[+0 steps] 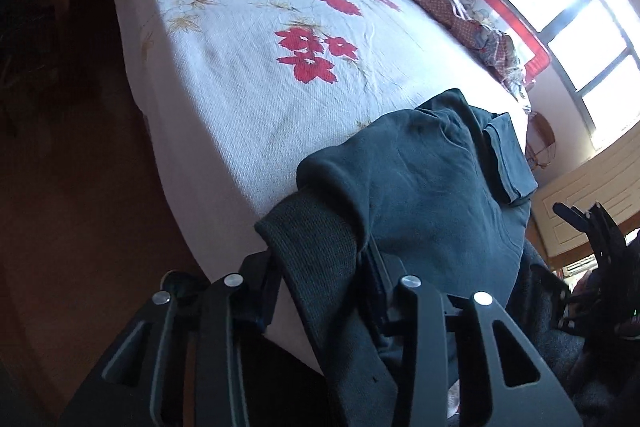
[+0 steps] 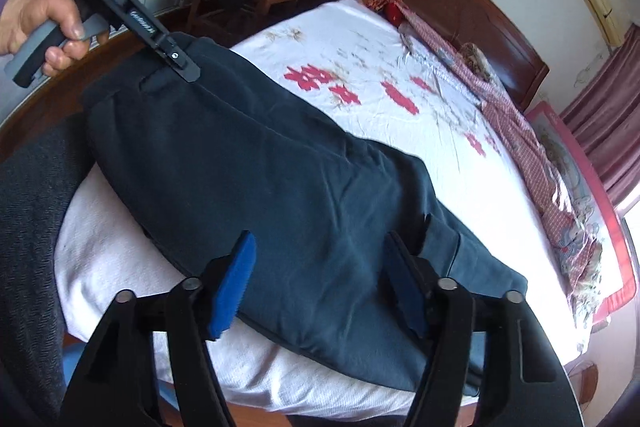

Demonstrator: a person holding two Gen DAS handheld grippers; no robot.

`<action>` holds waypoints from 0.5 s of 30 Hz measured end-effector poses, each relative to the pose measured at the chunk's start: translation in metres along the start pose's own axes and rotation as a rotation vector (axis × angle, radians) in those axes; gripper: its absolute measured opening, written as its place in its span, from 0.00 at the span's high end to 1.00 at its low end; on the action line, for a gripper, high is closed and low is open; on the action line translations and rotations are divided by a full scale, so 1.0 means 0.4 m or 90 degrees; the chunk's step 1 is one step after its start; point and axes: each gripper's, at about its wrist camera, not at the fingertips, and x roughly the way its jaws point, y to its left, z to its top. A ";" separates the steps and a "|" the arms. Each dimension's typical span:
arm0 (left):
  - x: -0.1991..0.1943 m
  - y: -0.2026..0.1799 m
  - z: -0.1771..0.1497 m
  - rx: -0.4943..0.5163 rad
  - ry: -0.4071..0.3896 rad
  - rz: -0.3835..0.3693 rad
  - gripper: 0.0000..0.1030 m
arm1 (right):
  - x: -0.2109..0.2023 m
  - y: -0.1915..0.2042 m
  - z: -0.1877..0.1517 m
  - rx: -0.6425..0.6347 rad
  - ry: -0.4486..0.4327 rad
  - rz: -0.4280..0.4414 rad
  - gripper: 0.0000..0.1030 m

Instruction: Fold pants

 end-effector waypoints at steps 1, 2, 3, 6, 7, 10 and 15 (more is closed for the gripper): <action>-0.016 -0.014 0.011 -0.013 0.005 0.005 0.72 | -0.014 0.026 0.010 -0.013 -0.030 0.003 0.34; -0.031 -0.029 0.022 -0.018 0.008 0.010 0.72 | -0.029 0.057 0.020 -0.032 -0.066 0.000 0.34; -0.046 -0.041 0.031 -0.017 0.011 0.018 0.72 | -0.043 0.093 0.031 -0.056 -0.098 0.007 0.28; -0.064 -0.073 0.068 -0.028 0.033 0.031 0.73 | -0.053 0.212 0.051 -0.159 -0.176 0.025 0.24; -0.069 -0.082 0.079 -0.028 0.038 0.036 0.73 | -0.044 0.248 0.054 -0.195 -0.186 0.016 0.24; -0.077 -0.104 0.101 -0.025 0.047 0.049 0.73 | 0.008 0.330 0.055 -0.292 -0.188 -0.028 0.24; -0.077 -0.114 0.120 -0.048 0.052 0.050 0.73 | 0.104 0.423 0.057 -0.412 -0.191 -0.171 0.16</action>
